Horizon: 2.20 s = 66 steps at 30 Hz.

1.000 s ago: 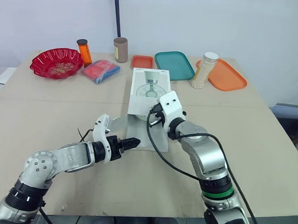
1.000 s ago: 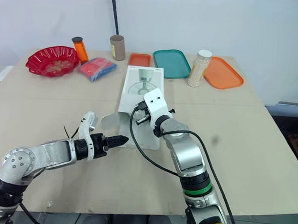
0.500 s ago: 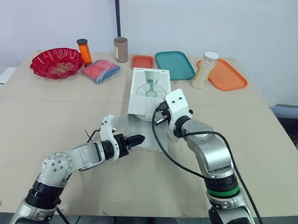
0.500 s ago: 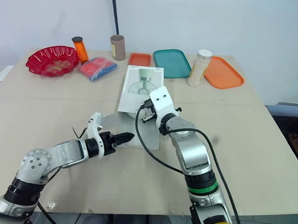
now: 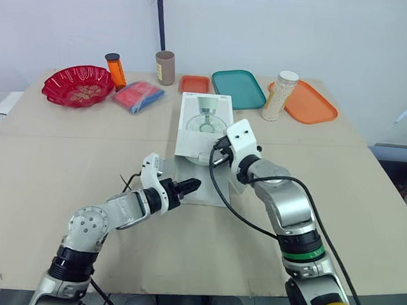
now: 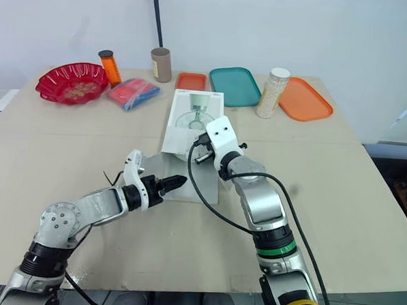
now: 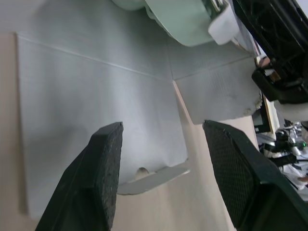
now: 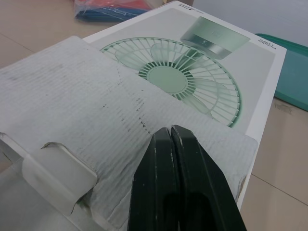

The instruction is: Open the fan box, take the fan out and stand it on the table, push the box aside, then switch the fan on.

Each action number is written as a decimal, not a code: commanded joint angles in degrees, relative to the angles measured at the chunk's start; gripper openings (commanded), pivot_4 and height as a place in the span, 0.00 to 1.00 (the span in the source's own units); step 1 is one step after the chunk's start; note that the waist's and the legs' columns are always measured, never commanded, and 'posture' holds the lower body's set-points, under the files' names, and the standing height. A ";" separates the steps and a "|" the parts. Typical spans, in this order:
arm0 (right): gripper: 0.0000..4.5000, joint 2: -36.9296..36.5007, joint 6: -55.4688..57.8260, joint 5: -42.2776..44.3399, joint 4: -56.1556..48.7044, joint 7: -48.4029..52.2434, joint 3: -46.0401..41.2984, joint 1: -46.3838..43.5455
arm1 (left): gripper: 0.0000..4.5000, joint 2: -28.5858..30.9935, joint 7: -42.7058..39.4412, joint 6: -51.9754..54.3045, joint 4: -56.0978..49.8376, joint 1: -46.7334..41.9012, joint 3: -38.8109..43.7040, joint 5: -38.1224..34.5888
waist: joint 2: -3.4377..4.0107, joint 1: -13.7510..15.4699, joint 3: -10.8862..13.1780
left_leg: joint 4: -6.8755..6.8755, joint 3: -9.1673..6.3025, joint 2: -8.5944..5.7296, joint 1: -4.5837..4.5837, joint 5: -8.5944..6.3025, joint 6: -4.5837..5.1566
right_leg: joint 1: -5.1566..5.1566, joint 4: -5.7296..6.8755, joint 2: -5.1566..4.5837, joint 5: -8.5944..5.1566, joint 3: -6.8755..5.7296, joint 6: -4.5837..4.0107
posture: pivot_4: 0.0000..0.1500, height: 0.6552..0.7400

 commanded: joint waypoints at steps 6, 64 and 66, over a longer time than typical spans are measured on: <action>0.00 -0.14 2.84 -0.23 -1.30 0.44 0.30 1.04 | 0.96 -4.71 -4.81 -1.31 2.50 -0.14 2.11 7.85 | 0.00 0.00 0.00 | -0.02 0.00 -0.01 0.00 0.01 -0.01 | 0.00 -0.01 0.00 0.00 0.00 0.00 | 1.00 1.00; 0.00 -0.80 3.45 -1.17 -1.42 0.64 1.04 1.80 | 1.00 -23.82 -15.68 -4.34 4.80 -2.39 11.59 34.37 | -0.03 -0.02 -0.07 | -0.13 -0.04 -0.06 0.05 0.07 -0.12 | 0.08 -0.07 -0.02 -0.03 -0.02 0.06 | 1.00 1.00; 0.00 -0.75 3.44 -1.16 -1.47 0.64 1.18 1.91 | 1.00 -24.20 -15.98 -3.88 4.39 -2.31 11.42 34.10 | -0.03 -0.02 -0.07 | -0.13 -0.04 -0.06 0.05 0.07 -0.13 | 0.08 -0.07 -0.02 -0.03 -0.02 0.06 | 1.00 1.00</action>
